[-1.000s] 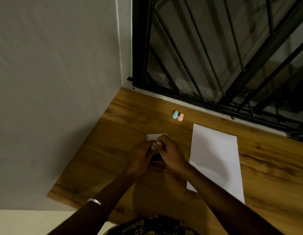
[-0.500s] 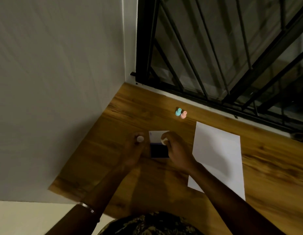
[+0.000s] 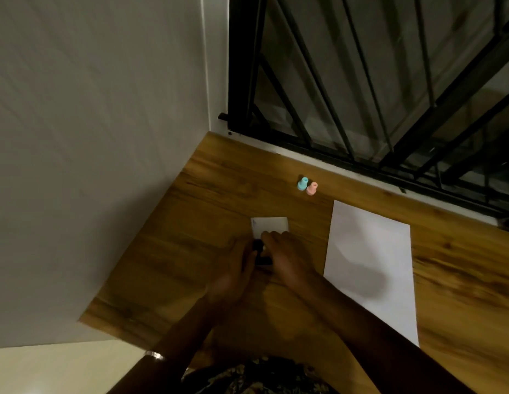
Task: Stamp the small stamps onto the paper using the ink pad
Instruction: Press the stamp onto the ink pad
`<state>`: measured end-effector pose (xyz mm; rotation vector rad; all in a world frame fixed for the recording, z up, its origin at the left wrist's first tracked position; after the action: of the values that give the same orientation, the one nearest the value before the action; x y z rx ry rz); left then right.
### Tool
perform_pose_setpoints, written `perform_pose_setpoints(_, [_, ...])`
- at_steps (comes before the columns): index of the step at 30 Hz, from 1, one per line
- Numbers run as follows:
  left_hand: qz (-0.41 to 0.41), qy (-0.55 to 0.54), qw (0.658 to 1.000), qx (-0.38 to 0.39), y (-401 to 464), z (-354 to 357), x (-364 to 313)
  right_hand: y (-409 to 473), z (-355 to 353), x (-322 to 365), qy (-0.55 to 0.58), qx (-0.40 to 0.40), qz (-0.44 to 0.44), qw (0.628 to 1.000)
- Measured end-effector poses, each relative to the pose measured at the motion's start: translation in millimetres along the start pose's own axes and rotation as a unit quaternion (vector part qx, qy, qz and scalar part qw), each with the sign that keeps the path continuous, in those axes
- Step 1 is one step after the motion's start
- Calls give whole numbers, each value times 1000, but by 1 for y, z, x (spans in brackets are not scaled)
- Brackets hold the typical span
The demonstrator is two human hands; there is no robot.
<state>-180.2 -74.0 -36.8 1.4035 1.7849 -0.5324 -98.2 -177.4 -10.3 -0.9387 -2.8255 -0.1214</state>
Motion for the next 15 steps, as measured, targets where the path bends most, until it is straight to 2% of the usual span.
perform_pose_setpoints(7, [-23, 15, 999, -27, 1, 2, 5, 3, 3, 0, 23, -2, 19, 1000])
perform_pose_setpoints(12, [-54, 16, 998, -16, 1, 2, 9, 1, 6, 0, 23, 2, 25, 999])
perform_pose_setpoints(15, [-37, 28, 999, -28, 1, -1, 5, 2, 3, 0, 16, 4, 12, 1000])
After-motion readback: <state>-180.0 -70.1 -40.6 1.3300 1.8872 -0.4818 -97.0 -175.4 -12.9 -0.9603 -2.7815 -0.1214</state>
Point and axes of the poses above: each hand's wrist, its own y-axis towards the middle knuckle, its own z-axis out of the palm, x = y × z, the point moved 5 cm from there along y, towards the middle knuckle
